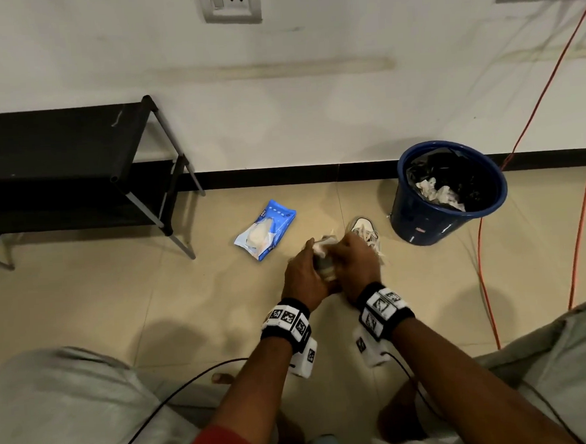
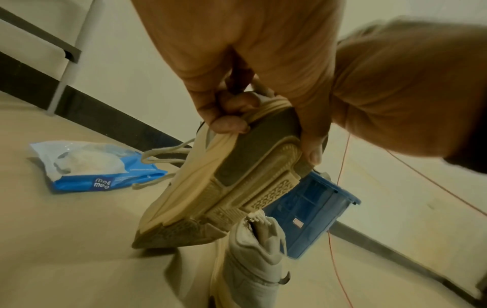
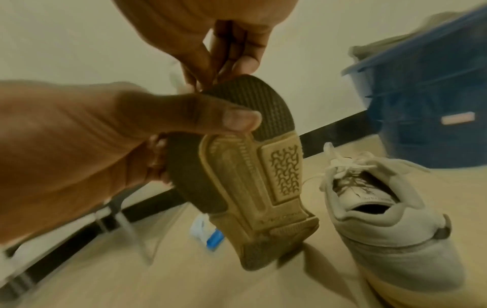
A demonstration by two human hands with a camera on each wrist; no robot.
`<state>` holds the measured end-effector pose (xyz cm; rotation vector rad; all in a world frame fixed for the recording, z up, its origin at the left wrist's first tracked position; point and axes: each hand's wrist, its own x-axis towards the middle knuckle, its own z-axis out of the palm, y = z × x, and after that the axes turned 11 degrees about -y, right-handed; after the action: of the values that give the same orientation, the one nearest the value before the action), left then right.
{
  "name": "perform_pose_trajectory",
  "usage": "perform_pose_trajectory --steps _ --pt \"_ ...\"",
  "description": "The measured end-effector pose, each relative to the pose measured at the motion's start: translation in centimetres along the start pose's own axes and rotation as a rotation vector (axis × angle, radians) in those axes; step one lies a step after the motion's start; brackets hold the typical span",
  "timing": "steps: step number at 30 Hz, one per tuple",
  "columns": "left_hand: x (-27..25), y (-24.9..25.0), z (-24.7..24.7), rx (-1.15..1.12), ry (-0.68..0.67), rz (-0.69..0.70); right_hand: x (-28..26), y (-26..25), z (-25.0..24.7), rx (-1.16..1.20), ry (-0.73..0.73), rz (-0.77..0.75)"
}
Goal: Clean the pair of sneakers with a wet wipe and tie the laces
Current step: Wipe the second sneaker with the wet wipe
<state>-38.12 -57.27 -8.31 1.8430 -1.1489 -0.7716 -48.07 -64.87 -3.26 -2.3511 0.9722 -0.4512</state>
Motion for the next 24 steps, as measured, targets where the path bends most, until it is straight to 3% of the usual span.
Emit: perform_pose_trajectory --steps 2,3,6,10,13,14,17,21,24 --pt "0.2 -0.1 0.4 0.031 0.011 -0.021 0.9 0.9 -0.2 0.030 0.091 0.155" --pt "0.0 -0.2 0.7 0.040 0.011 -0.023 0.8 0.8 0.0 0.011 0.090 0.152" --pt "-0.5 -0.3 1.0 0.050 0.022 0.025 -0.3 -0.2 0.7 -0.131 -0.044 -0.074" --pt "-0.8 0.2 1.6 0.025 0.008 0.048 1.2 0.7 0.0 -0.096 0.051 0.140" --pt "-0.5 -0.2 1.8 0.052 0.027 0.034 -0.6 0.2 0.8 -0.140 -0.062 -0.018" --pt "-0.2 -0.4 1.8 0.064 0.019 0.024 -0.9 0.7 0.8 -0.109 -0.061 -0.006" --pt "0.1 -0.4 1.6 0.097 0.004 -0.018 -0.4 2.1 0.4 0.004 0.123 0.129" --pt "-0.1 0.0 1.6 0.066 -0.033 -0.009 -1.4 1.2 0.5 -0.119 -0.032 -0.119" --pt "0.3 -0.1 1.5 0.058 -0.015 -0.040 -0.3 2.4 -0.3 -0.073 0.072 0.045"
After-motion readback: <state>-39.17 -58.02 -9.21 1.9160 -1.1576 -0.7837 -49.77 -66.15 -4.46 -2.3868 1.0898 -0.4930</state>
